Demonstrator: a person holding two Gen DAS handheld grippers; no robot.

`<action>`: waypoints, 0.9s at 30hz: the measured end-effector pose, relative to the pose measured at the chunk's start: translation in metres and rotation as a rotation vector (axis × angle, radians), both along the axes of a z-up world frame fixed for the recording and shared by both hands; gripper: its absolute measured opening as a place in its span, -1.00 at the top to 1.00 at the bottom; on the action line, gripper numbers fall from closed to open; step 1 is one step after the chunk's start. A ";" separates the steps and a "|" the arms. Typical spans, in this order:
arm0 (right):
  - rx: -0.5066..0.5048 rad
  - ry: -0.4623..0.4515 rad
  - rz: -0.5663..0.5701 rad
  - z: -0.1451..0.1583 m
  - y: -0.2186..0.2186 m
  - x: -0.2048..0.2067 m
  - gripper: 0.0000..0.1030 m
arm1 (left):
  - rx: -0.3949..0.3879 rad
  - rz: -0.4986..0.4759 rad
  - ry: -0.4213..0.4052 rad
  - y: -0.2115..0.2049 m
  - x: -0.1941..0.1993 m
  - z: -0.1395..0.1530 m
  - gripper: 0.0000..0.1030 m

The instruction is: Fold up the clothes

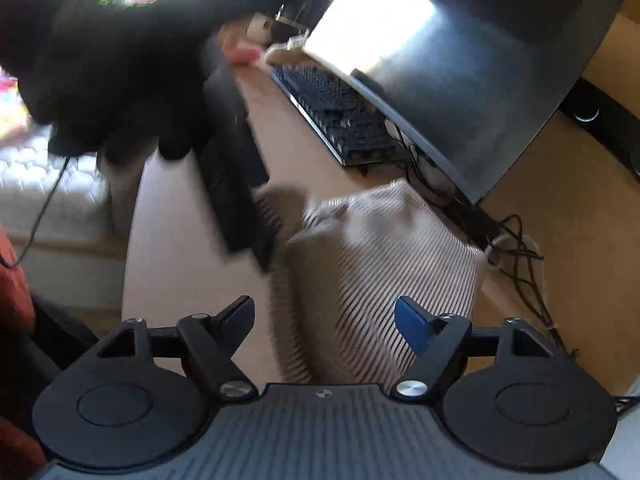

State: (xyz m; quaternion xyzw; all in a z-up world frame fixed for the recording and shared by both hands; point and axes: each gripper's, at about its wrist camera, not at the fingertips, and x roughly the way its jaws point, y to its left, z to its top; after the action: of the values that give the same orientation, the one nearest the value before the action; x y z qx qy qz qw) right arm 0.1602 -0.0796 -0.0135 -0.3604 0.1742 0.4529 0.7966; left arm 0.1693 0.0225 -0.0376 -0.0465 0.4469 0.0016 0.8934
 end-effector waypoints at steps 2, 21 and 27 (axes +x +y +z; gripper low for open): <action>-0.026 0.000 -0.034 -0.014 0.006 0.003 -0.50 | -0.065 0.018 -0.005 0.006 0.005 0.001 -1.00; -0.369 -0.169 0.170 0.069 -0.022 -0.021 0.55 | -0.221 0.029 -0.195 0.070 0.028 0.038 -1.00; -0.549 -0.194 0.361 0.126 -0.019 -0.064 0.55 | -0.222 -0.169 -0.173 0.039 0.054 0.008 -0.97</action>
State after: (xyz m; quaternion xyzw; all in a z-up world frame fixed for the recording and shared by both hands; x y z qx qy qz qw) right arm 0.0962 -0.0988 0.1120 -0.6279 0.1463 0.4863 0.5898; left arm 0.2236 0.0620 -0.0291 -0.1070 0.3682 -0.1270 0.9148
